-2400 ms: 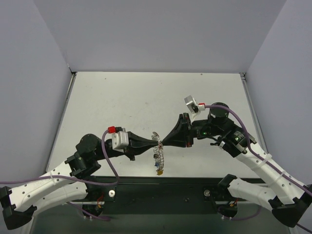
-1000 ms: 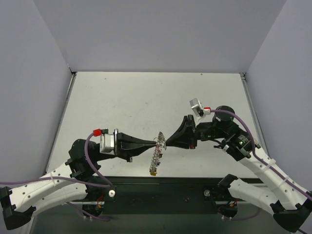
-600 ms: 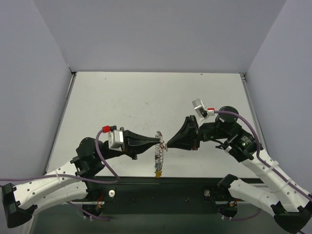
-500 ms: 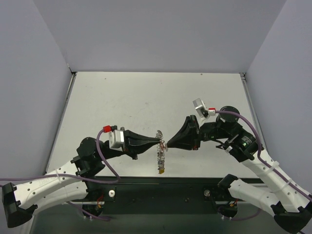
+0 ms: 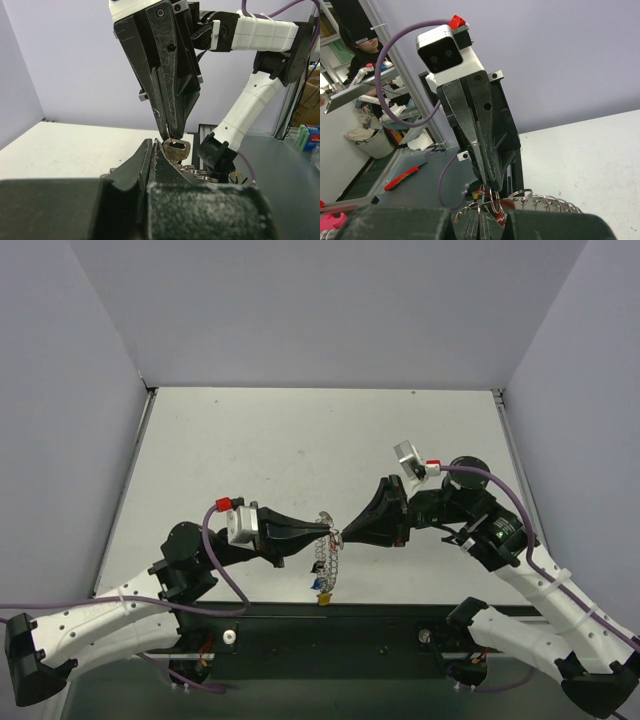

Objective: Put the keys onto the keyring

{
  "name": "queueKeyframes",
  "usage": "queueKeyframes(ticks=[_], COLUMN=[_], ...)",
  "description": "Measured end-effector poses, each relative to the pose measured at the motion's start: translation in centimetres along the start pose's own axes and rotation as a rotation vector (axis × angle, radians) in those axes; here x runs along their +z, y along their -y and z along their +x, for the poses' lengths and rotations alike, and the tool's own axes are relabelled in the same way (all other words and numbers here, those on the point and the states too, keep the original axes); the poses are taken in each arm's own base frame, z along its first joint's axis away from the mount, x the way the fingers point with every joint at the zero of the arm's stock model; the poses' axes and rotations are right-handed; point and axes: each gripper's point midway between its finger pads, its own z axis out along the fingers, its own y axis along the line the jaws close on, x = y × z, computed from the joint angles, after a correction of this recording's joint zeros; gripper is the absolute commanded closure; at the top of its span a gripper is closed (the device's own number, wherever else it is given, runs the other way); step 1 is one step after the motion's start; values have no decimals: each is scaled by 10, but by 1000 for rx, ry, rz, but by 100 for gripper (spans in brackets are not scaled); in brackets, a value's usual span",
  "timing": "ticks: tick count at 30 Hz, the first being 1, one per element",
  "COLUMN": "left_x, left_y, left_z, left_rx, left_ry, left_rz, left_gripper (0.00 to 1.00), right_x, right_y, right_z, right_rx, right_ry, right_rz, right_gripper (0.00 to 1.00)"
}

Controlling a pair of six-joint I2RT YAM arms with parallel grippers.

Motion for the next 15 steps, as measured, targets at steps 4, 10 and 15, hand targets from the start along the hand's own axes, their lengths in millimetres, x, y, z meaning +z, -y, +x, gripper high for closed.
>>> queueKeyframes(ticks=[4, 10, 15], left_x=[1, 2, 2], left_y=[0, 0, 0], left_z=[2, 6, 6], left_rx=[-5, -13, -14], left_ry=[-7, -16, -17], left_rz=[3, 3, 4], left_gripper=[100, 100, 100], right_x=[1, 4, 3], right_y=[2, 10, 16], right_z=[0, 2, 2], right_rx=[2, 17, 14], right_ry=[-1, -8, -8], right_rz=[1, 28, 61], right_gripper=[100, 100, 100])
